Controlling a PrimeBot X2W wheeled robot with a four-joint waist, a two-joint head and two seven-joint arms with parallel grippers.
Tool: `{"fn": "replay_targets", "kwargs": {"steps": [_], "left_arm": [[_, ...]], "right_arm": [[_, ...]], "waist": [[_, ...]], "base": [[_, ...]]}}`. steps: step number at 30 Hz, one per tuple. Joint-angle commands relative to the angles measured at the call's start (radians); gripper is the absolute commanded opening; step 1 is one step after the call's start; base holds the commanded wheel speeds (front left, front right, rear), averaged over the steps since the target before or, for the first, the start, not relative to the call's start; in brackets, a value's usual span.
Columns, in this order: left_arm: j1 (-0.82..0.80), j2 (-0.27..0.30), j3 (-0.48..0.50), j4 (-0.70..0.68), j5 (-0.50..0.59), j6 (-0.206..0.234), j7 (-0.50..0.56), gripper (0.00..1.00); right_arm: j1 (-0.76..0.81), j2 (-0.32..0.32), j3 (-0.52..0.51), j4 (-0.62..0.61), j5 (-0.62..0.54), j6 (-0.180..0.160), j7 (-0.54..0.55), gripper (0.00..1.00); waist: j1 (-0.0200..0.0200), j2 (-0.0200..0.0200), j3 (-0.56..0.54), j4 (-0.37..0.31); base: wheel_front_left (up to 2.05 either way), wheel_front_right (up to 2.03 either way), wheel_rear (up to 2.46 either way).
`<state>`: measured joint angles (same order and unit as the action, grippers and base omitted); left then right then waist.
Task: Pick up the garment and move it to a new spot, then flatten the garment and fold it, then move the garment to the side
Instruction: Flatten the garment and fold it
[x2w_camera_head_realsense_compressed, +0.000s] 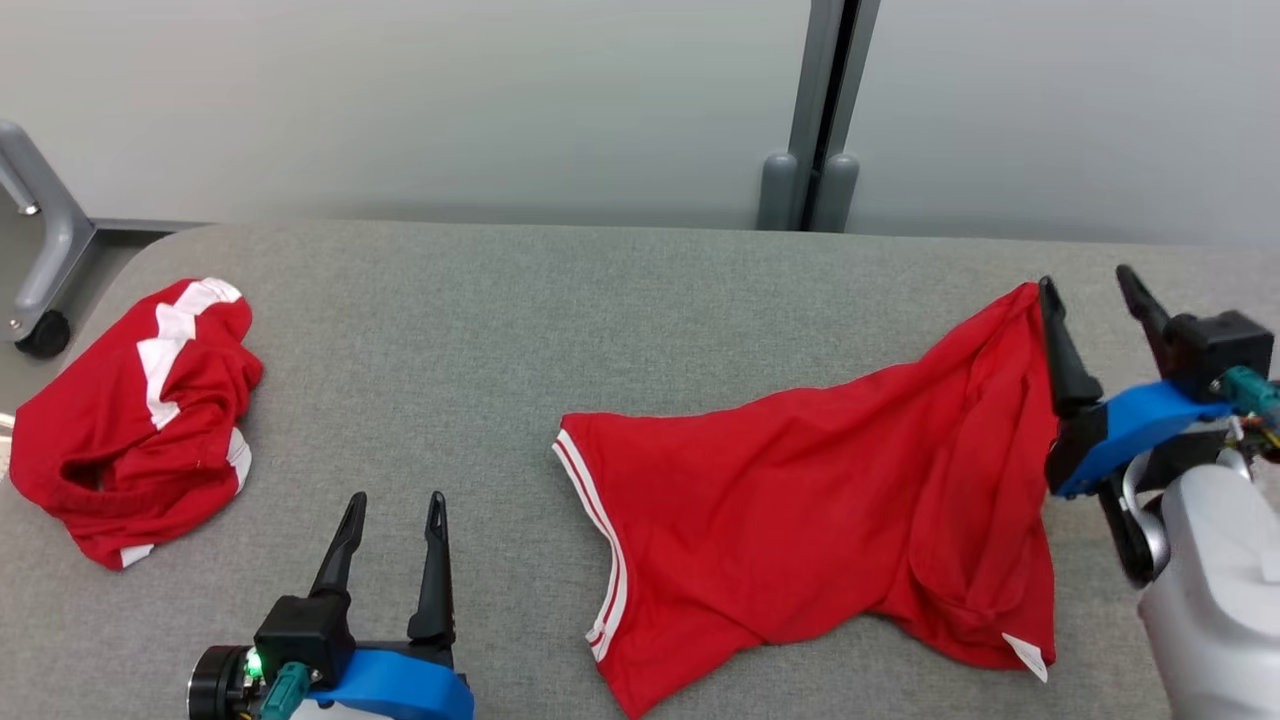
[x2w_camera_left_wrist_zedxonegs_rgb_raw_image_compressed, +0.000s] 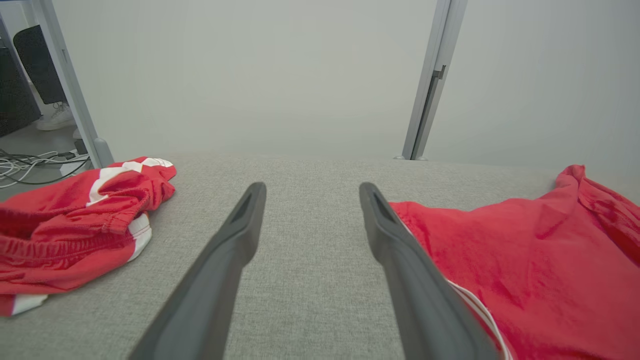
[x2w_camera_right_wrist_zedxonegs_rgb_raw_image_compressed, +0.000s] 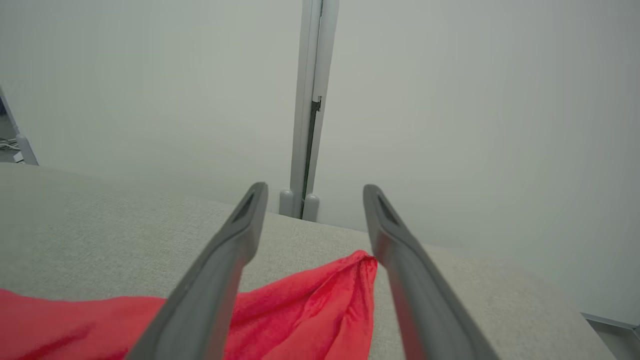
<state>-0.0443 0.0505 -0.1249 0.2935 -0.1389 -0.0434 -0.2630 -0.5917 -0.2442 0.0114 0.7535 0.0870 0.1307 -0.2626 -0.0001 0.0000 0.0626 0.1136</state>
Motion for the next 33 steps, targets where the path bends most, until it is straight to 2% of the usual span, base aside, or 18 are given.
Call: {"fn": "replay_targets", "kwargs": {"steps": [1,9,21,33], "left_arm": [[0.013,0.000,0.008,0.001,0.010,-0.002,-0.003,1.00],[0.060,0.000,0.037,-0.008,0.027,-0.014,-0.003,1.00],[0.071,0.000,0.058,-0.021,0.054,-0.019,-0.003,1.00],[0.074,0.001,0.093,-0.053,0.080,-0.021,-0.003,1.00]], "right_arm": [[0.048,0.007,0.011,-0.042,0.014,0.000,-0.003,1.00],[0.244,0.044,0.079,-0.282,0.057,0.000,-0.003,1.00],[0.508,0.095,0.039,-0.531,0.057,0.000,-0.003,1.00],[0.687,0.165,0.001,-0.679,0.003,0.000,-0.003,1.00]], "waist": [[0.0001,0.0000,-0.025,-0.020],[0.0001,0.0000,-0.056,-0.056],[0.0001,0.0000,-0.063,-0.084],[0.0001,0.0000,-0.063,-0.108]], "base": [[0.00,0.00,0.00],[0.00,0.00,0.00],[0.00,0.00,0.00],[0.00,0.00,0.00]]}}
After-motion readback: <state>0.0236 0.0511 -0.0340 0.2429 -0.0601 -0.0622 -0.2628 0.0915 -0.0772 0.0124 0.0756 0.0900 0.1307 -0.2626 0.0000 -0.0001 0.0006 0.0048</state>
